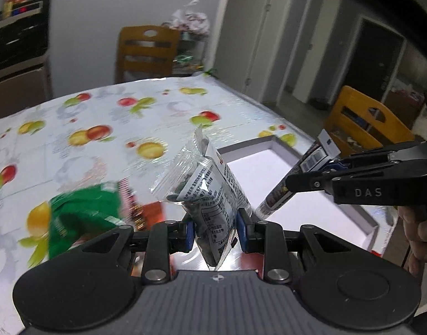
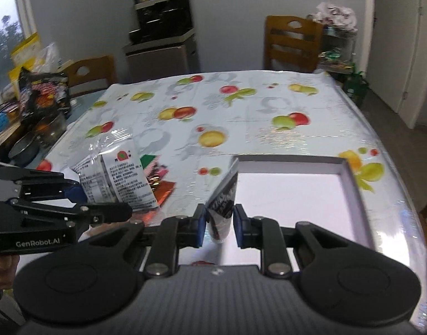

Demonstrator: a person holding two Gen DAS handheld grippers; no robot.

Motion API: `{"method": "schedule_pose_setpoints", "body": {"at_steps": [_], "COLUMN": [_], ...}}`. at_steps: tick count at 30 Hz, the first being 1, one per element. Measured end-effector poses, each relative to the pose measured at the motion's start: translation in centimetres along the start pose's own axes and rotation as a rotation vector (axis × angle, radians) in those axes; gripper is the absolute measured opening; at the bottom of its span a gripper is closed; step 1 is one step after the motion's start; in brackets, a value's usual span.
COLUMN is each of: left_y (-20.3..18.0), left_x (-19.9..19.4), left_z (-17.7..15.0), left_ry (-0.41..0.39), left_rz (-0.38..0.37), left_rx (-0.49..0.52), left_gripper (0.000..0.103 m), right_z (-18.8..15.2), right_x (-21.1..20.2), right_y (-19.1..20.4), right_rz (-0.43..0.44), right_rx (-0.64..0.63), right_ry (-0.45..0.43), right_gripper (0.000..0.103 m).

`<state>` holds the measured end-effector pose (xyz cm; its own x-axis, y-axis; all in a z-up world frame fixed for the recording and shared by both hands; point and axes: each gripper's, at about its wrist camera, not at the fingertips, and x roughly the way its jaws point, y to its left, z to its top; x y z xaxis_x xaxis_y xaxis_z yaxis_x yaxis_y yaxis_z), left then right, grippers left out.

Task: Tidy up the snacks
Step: 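Lift both held snacks and carry them over the gray box, then open the right tool to drop the tube snack while the left tool releases its packet into the box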

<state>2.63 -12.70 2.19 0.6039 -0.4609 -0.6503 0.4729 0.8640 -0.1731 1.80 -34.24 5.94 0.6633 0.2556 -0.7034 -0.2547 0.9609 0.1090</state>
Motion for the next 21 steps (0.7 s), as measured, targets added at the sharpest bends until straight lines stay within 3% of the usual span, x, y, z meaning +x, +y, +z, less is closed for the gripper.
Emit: {"method": "schedule_pose_setpoints", "body": {"at_steps": [8, 21], "left_y": [-3.7, -8.0], "left_x": [2.2, 6.9], "left_z": [1.3, 0.6], "left_ry": [0.004, 0.105], "left_rz": [-0.101, -0.230], "left_rx": [0.081, 0.159], "left_gripper": [0.031, 0.033], "right_z": [-1.5, -4.2], "right_x": [-2.0, -3.6], "right_y": [-2.6, -5.0], "right_rz": [-0.077, -0.166], "right_rx": [0.047, 0.084], "right_ry": [0.005, 0.050], "right_gripper": [0.019, 0.019]}}
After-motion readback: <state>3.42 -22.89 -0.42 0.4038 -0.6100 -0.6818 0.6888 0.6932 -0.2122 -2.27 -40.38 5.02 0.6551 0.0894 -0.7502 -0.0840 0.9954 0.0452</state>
